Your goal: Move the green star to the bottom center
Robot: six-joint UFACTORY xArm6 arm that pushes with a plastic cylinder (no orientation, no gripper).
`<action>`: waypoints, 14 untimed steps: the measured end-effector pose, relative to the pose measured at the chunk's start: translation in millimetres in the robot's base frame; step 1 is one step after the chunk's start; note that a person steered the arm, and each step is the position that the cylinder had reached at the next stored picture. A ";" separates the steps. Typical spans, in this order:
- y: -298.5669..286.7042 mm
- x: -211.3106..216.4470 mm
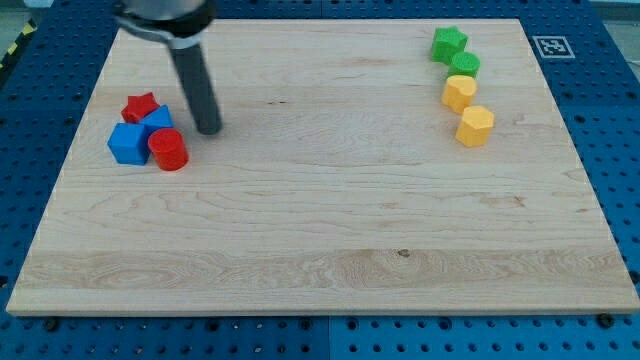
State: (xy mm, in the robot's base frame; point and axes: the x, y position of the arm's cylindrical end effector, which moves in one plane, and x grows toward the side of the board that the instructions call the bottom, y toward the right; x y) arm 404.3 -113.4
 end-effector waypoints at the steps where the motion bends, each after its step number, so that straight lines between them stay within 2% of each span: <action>1: 96.5 -18.9; 2: 157.7 -53.2; 3: 163.3 -102.3; 4: 200.8 -157.5; 5: 286.4 -209.0; 7: 311.8 -211.8; 9: 309.7 -162.9; 12: 254.0 -152.0; 14: 250.8 -100.3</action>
State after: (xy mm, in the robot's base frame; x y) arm 303.9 137.4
